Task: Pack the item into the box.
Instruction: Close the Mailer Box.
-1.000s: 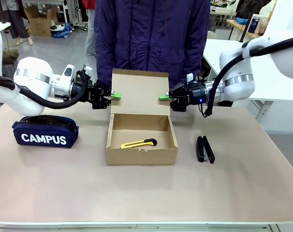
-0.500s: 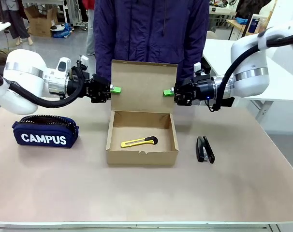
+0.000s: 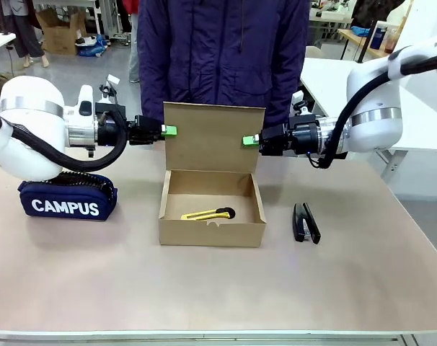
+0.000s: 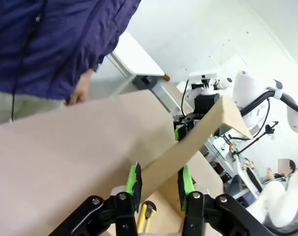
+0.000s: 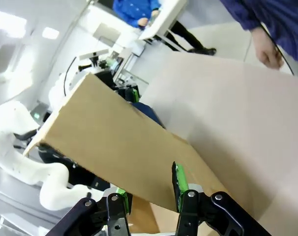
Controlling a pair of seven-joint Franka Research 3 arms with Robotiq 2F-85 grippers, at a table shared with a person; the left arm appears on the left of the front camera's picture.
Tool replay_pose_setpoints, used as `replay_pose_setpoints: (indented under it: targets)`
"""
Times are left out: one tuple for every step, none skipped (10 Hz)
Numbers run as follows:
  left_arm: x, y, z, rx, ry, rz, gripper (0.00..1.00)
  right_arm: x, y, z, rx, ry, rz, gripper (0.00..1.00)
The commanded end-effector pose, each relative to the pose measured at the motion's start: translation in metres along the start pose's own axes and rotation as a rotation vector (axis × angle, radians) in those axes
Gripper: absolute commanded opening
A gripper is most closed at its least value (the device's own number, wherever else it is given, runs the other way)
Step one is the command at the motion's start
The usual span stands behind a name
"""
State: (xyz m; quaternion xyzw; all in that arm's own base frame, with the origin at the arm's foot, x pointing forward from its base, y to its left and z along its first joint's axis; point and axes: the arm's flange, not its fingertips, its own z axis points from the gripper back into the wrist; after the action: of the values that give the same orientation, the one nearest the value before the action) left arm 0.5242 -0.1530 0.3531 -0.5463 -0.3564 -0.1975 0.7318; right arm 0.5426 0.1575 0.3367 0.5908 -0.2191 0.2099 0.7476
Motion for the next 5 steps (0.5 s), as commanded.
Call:
replay_pose_setpoints:
  targets:
    - [-0.0168, -0.0108, -0.0059, 0.004, -0.054, -0.136, 0.42, -0.0154, 0.0023, -0.0036, 0.070, -0.086, 0.220, 0.45]
    - [-0.0207, -0.0148, -0.0056, -0.022, -0.049, -0.214, 0.42, -0.0182, 0.0056, -0.0008, 0.093, -0.142, 0.303, 0.45]
    - [-0.0239, -0.0172, -0.0033, -0.061, -0.025, -0.266, 0.42, -0.0190, 0.0084, 0.0026, 0.103, -0.186, 0.345, 0.45]
    - [-0.0247, -0.0191, -0.0019, -0.075, -0.005, -0.278, 0.42, -0.0191, 0.0111, 0.0042, 0.096, -0.217, 0.365, 0.45]
    - [-0.0217, -0.0196, -0.0030, -0.036, 0.014, -0.178, 0.42, -0.0160, 0.0111, 0.0010, 0.060, -0.160, 0.256, 0.45]
